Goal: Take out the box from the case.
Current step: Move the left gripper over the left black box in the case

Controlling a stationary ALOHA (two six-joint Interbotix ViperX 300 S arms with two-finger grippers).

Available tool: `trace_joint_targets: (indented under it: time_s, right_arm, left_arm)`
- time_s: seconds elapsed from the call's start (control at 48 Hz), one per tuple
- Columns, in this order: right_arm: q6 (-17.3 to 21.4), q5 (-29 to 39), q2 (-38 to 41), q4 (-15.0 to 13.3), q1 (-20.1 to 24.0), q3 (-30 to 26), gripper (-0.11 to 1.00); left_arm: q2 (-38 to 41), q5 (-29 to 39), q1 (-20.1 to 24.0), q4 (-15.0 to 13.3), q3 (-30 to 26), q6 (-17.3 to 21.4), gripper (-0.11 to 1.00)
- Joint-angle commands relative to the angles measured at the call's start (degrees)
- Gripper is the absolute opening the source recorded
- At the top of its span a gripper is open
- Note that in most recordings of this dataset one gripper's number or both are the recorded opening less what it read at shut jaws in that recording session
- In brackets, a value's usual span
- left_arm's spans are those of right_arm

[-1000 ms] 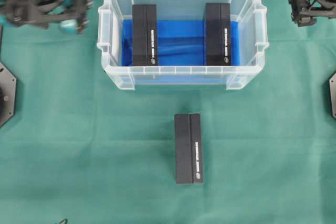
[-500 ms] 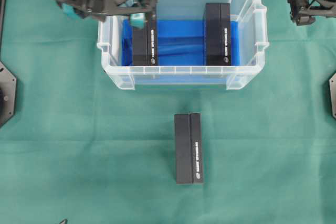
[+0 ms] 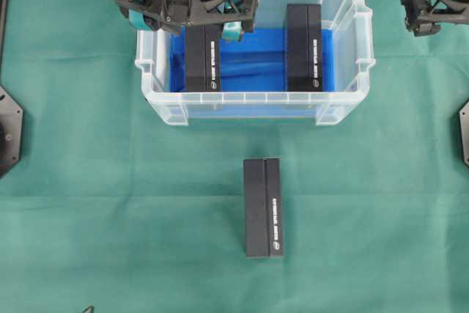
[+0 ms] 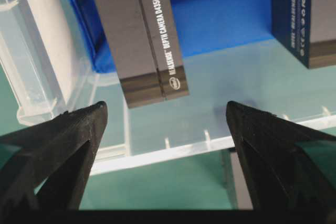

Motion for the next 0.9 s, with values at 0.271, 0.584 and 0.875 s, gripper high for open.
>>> trace_joint_targets:
  time_s: [0.271,0.584,0.875]
  right_arm:
    - [-0.1,-0.3,-0.6,-0.2,0.1,-0.6,0.91]
    - [-0.1,-0.3,-0.6,-0.3,0.1,-0.6,0.91]
    - [-0.1,-0.3,-0.6,-0.3,0.0,-0.6,0.91]
  left_arm:
    - [-1.5,0.1,-0.1,0.2,0.0,-1.0,0.94]
    - [-1.5,0.1,-0.1,0.2,0.0,-1.0,0.94]
    - [-1.3,0.1,-0.2,0.2,0.0,-1.0,0.94]
